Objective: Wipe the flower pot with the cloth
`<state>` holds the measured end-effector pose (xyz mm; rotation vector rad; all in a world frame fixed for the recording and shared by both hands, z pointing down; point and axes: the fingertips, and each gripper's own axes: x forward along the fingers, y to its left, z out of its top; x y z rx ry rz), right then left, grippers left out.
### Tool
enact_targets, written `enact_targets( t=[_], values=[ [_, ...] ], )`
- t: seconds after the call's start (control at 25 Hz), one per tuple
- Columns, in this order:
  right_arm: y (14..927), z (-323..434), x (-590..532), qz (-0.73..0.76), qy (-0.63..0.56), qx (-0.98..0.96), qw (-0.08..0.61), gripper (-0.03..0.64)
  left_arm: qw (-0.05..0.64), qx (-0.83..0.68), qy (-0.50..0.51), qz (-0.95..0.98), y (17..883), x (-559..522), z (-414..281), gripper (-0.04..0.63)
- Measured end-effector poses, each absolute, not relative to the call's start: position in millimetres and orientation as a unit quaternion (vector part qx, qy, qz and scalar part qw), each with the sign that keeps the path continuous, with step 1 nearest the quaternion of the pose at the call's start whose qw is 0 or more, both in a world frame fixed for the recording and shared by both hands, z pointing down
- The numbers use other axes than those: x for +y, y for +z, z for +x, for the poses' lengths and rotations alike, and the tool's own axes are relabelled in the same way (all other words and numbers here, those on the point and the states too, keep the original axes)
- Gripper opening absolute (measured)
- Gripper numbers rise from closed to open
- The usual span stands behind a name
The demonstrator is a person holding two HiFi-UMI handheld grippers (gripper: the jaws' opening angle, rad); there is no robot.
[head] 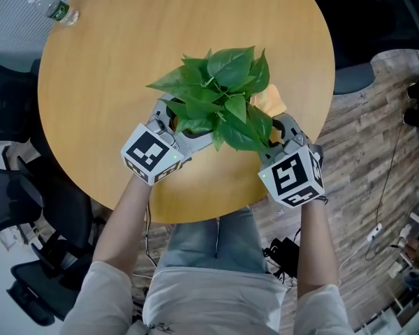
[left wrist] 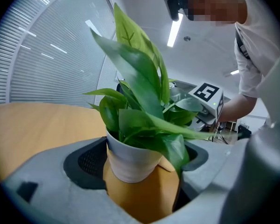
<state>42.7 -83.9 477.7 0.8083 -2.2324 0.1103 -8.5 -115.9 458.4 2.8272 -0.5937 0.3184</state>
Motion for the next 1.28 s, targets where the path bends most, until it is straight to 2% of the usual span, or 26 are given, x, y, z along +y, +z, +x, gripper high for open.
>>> enact_targets(
  t=[0.84, 1.28],
  values=[
    [482, 22, -55, 0.291, 0.051, -0.886, 0.358, 0.046, 0.157, -0.352, 0.121, 0.915, 460, -113, -4, 0.44],
    [484, 31, -57, 0.297, 0.057, -0.884, 0.357, 0.046, 0.123, -0.291, 0.135, 0.939, 455, -100, -12, 0.445]
  ],
)
